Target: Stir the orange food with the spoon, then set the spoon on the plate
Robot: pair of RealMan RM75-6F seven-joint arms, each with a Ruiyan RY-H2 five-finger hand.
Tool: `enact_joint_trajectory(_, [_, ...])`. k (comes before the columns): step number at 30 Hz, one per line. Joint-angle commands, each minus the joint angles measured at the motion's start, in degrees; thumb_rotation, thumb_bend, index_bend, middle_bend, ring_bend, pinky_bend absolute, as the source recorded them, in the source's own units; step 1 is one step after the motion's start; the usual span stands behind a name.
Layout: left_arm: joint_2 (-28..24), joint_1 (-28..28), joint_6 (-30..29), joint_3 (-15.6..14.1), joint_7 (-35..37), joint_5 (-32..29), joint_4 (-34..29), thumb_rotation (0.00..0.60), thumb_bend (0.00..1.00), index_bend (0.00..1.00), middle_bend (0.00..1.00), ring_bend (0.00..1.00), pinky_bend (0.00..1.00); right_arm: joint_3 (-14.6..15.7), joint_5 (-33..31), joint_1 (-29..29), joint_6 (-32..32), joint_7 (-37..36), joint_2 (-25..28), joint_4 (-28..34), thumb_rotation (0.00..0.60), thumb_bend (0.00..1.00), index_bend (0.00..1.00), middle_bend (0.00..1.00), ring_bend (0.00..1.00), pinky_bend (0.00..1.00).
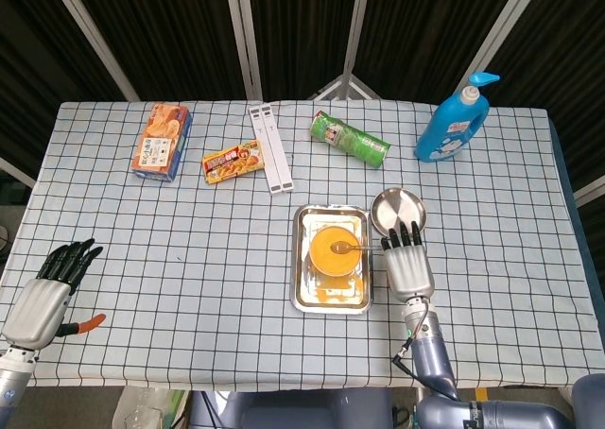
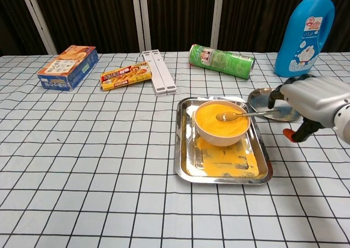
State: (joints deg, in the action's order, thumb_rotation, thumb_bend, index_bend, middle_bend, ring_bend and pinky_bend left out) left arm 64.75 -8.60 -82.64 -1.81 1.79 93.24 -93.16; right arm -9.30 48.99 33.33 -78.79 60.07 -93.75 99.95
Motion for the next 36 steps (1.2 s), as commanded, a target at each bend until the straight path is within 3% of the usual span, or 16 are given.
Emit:
enact_joint_trajectory(1, [0.0,0.0,0.0,0.0,0.0,0.0,0.0,0.600,0.00,0.00,0.00,0.00,0.00,0.1,0.1,0.1,-0.2,0.1,0.2,0.4,0.600,0.45,0.27,0.17,0.05,0.00])
enact_joint_trajectory(20, [0.0,0.0,-0.1,-0.1,0.1,0.1,0.0,0.600,0.00,0.00,0.00,0.00,0.00,1.0,0.0,0.7,-1.1,0.0,0.1,1.1,0.600,0.45,0.31,0.17,0.05,0.00])
enact_joint_trajectory(26, [-0.1,-0.1,0.0,-0.1,0.2,0.1,0.0,0.600,0.00,0.00,0.00,0.00,0.00,1.0,3.7,0.9,-1.1,-2.9,0.1,0.2,0.600,0.45,0.31,0.18,0.06,0.00])
enact_joint_trajectory(32, [-0.2,-0.1,0.2,-0.2,0.4,0.0,-0.1,0.600,0.00,0.00,0.00,0.00,0.00,1.0,5.7,1.3,0.1,-4.9,0.4,0.0,0.600,0.45,0.31,0.35,0.20,0.00])
enact_joint_trajectory(36, [-0.3,-0.2,0.4,-0.2,0.6,-0.1,-0.2,0.600,0.00,0.00,0.00,0.00,0.00,0.9,5.6,1.9,1.1,-4.8,0.1,0.0,0.600,0.45,0.33,0.38,0.23,0.00])
